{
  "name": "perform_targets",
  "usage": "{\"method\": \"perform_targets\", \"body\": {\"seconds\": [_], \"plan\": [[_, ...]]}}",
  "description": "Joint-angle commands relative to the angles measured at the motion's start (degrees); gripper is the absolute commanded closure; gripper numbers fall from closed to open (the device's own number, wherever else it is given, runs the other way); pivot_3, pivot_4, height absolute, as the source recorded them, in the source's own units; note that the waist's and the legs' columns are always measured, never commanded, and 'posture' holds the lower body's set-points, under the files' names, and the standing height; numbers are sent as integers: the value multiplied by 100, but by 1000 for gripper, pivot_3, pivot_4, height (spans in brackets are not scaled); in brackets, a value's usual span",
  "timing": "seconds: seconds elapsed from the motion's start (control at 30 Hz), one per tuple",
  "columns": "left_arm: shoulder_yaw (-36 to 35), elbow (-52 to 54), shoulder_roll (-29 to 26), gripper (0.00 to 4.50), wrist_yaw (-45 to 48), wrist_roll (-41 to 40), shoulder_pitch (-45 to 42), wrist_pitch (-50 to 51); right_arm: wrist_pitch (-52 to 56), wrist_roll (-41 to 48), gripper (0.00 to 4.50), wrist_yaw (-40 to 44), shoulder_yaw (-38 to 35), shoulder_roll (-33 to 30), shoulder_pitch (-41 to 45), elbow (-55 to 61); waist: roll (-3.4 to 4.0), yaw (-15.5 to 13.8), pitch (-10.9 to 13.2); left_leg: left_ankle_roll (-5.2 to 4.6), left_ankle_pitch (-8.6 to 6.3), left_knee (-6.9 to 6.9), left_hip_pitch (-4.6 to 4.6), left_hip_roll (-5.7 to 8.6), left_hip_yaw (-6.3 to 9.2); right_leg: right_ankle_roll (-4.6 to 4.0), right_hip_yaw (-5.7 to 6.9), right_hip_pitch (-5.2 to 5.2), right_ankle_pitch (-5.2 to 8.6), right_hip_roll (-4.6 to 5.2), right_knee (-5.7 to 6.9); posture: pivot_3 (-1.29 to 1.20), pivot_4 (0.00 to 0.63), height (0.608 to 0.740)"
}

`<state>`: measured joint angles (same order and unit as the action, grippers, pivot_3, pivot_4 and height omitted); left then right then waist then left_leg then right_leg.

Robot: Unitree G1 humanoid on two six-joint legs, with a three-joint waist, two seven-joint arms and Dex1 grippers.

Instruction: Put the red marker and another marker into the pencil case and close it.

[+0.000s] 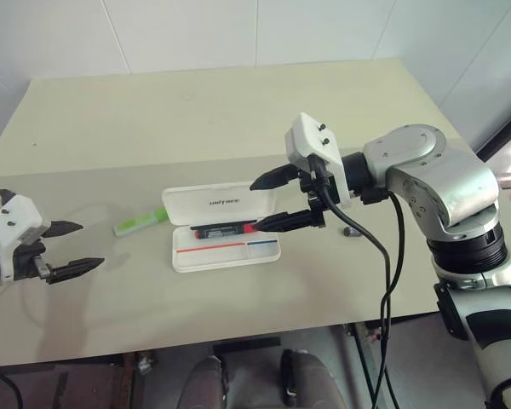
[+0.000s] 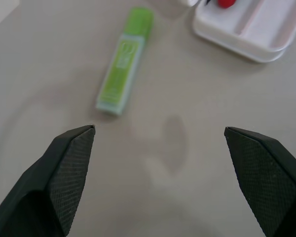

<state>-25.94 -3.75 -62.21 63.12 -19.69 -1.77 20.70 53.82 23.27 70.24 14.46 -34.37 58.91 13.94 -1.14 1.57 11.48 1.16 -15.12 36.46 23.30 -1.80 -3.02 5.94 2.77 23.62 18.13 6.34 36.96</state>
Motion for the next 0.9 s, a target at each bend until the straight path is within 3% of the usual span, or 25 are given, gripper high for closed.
{"method": "perform_targets", "body": {"seconds": [0.03,0.9], "plan": [[174,-286,139,0,-86,43,-332,-275,-59,146,741,-83,-134,-112,21,229,-4,2,-2,0,0,1,0,0,0,0,0,0,0,0,0,0,150,740],[1735,-3177,1150,0,-178,812,-2473,-1605,-160,295,741,-391,-44,-202,-58,395,-10,-4,-5,2,1,14,2,0,-6,1,4,1,-1,-4,9,0,150,740]]}}
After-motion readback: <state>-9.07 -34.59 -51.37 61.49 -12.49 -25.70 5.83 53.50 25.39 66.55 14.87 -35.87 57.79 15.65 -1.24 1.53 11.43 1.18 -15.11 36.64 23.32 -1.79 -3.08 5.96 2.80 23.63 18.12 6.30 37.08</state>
